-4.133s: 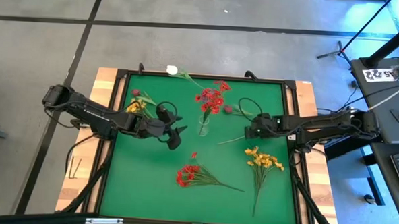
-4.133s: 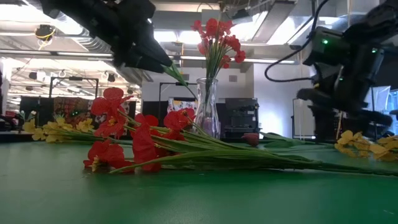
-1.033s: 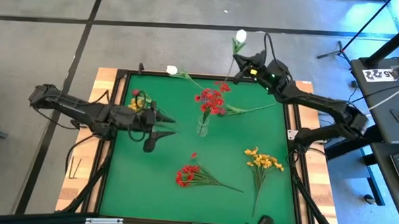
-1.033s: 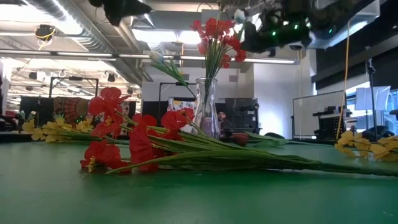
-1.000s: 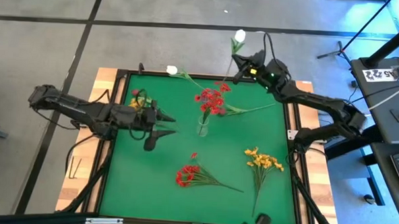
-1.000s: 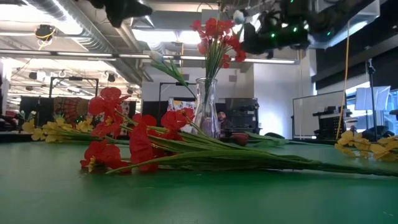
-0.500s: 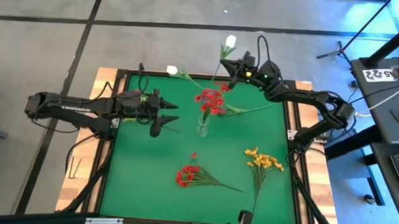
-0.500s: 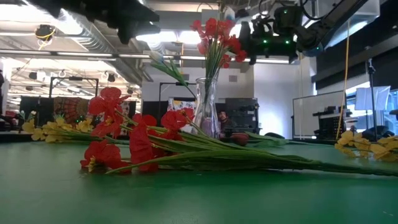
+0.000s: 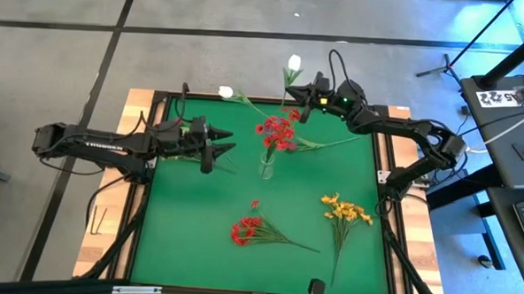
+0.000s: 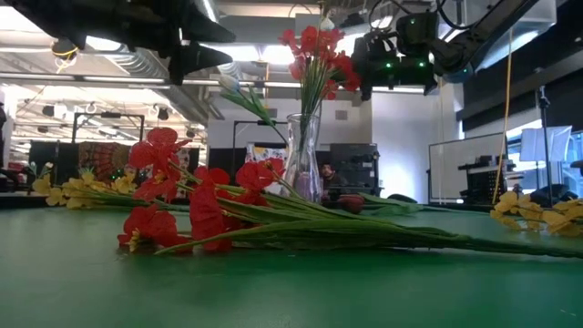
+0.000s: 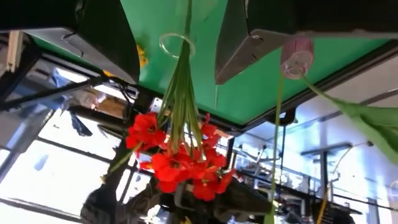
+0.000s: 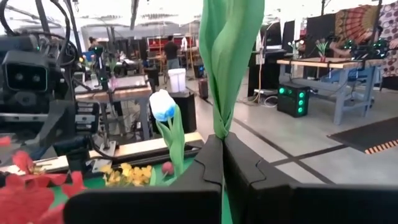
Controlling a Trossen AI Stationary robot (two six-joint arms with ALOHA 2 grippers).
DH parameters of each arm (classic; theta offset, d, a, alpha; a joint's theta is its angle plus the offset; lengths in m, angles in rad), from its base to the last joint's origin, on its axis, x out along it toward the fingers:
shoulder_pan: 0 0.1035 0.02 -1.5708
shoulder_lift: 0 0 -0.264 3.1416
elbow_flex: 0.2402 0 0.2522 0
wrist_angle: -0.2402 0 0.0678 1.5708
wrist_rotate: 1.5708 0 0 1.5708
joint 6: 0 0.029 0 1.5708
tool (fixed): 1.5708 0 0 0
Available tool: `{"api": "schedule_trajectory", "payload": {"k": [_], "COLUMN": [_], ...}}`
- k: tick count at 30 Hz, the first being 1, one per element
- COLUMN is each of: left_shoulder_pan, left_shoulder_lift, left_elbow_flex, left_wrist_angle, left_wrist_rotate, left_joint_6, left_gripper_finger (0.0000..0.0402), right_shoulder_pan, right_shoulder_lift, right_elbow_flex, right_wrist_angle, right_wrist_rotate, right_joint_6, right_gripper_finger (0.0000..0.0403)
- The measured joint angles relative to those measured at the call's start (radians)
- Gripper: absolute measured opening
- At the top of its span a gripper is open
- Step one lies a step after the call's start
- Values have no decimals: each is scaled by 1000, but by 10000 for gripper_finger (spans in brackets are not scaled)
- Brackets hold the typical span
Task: Sort flowers into vase by color
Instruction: Put the white tulip into the purple vase
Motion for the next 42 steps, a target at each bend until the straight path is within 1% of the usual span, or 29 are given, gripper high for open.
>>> {"api": "schedule_trajectory", "payload": {"k": [7,15,24,31,35,39,42], "left_shoulder_pan": [0,0,0,0,0,0,0], "left_shoulder_lift": [0,0,0,0,0,0,1], "left_elbow_flex": [0,0,0,0,0,0,0], "left_wrist_angle": [21,21,21,20,20,20,20], "left_wrist_rotate": [-8,-11,-31,-34,-35,-35,-35], "left_joint_6": [-25,-26,-26,-25,-25,-26,-26], "left_gripper_finger": [203,203,203,203,203,203,203], "right_shoulder_pan": [0,0,-1,-1,-1,-1,-1], "right_shoulder_lift": [20,63,63,64,64,64,63], "right_elbow_flex": [0,0,0,1,2,2,2], "right_wrist_angle": [2,105,94,127,135,126,84], "right_wrist_rotate": [-16,-25,-20,-14,-28,-24,-23], "right_joint_6": [-23,-24,-51,-45,-25,-33,-63], "right_gripper_finger": [0,0,0,0,0,0,0]}}
